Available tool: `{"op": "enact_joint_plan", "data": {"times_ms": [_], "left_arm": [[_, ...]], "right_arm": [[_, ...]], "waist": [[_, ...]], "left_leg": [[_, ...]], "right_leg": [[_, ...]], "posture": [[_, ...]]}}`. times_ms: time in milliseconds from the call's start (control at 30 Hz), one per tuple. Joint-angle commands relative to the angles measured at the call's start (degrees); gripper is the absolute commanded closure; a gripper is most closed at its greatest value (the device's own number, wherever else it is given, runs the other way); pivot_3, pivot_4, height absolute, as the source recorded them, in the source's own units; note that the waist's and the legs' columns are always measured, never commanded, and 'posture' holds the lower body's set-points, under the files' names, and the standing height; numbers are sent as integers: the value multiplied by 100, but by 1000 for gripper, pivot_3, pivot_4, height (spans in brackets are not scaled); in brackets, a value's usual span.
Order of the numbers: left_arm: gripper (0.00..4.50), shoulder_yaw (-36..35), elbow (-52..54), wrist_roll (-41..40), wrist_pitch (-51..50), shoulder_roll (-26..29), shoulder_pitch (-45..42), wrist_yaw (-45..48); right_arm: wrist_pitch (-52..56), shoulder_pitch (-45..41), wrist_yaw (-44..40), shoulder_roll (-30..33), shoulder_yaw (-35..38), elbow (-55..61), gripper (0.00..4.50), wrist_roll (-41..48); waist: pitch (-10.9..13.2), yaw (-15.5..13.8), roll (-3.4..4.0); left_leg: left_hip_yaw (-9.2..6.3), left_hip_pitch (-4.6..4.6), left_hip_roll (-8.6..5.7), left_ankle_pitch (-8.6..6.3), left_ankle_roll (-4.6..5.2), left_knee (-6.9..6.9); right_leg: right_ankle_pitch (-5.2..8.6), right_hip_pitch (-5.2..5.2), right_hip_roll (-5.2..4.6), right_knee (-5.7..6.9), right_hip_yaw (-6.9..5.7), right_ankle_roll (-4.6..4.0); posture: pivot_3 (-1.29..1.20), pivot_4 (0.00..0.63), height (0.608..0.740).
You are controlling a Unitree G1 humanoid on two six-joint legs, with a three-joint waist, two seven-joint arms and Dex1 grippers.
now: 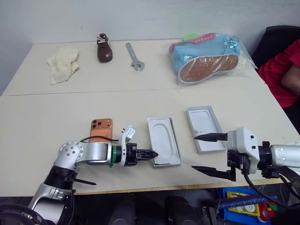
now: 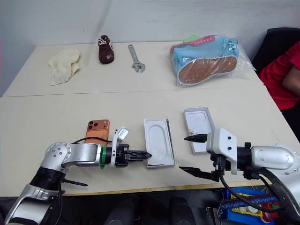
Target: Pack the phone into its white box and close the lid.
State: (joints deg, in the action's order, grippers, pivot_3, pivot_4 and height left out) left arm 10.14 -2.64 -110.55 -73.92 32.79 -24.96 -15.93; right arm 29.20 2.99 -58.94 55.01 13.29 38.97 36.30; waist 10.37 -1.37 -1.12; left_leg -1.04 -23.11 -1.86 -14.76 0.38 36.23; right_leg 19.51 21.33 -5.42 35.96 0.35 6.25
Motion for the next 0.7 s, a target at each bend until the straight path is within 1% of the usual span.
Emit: {"op": "enact_joint_plan", "data": {"times_ms": [33, 267, 300, 367, 433, 467, 500, 567, 600, 700], "left_arm": [[2424, 20, 150, -15, -74, 180, -154, 228], [216, -240, 535, 234, -225, 525, -353, 1256], [6, -285, 651, 366, -245, 564, -359, 1464], [6, -407, 948, 750, -240, 642, -343, 1972], [6, -490, 1657, 1952, 236, 894, -244, 3045], [6, -392, 2052, 2891, 895, 1164, -119, 3818], [6, -308, 2293, 3577, 1390, 1345, -13, 4390], [0, -262, 2371, 4543, 2199, 1659, 220, 5354], [0, -245, 2339, 4806, 2398, 1704, 275, 5617], [0, -408, 2159, 6094, 3798, 1963, 604, 6503]], "right_arm": [[-70, -85, 42, -39, -83, 147, 0, 14], [-128, -269, 48, -87, -361, 65, 0, -76], [-124, -326, 55, -96, -414, 38, 0, -95], [-87, -487, 89, -117, -550, -21, 0, -138], [-14, -849, 151, -161, -870, -130, 0, -274], [65, -1125, 238, -225, -1126, -214, 0, -422], [121, -1312, 301, -270, -1302, -271, 0, -525], [287, -1818, 449, -480, -1723, -454, 381, -699], [328, -1952, 464, -537, -1812, -526, 560, -733], [470, -2720, 537, -923, -2537, -969, 1483, -1178]], "waist": [[0, 2, 0], [0, 7, 0], [0, 7, 0], [0, 6, 0], [1, 34, -1], [1, 52, -1], [1, 91, -1], [1, 131, 1], [4, 129, 5], [5, 145, 7]], "left_leg": [[0, 0, 0, 0, 0, 0], [1, -1, 0, 1, -2, -2], [0, -1, 0, 1, -2, -2], [0, -3, 0, 1, -2, -3], [2, -5, 0, 1, -2, -3], [4, -5, 0, 2, -3, -6], [8, -3, 0, 4, -7, -10], [9, -1, 0, 8, -16, -23], [9, 1, 2, 10, -19, -28], [3, -7, 6, 11, -19, -34]], "right_leg": [[0, 0, 0, 0, 0, 0], [0, 2, 1, -2, 1, 0], [0, 1, 1, -2, 0, -1], [1, 2, 0, -4, 0, -2], [1, 5, 1, -6, 1, -2], [1, 6, 1, -7, 2, -3], [2, 6, 2, -8, 3, -5], [5, 9, 3, -14, 2, -11], [7, 11, 4, -15, 1, -15], [7, 16, 2, -23, -2, -18]], "posture": [[0, 150, 740], [0, 150, 740], [0, 150, 740], [0, 150, 740], [0, 150, 740], [0, 150, 740], [0, 150, 740], [0, 150, 740], [0, 150, 740], [0, 150, 740]]}}
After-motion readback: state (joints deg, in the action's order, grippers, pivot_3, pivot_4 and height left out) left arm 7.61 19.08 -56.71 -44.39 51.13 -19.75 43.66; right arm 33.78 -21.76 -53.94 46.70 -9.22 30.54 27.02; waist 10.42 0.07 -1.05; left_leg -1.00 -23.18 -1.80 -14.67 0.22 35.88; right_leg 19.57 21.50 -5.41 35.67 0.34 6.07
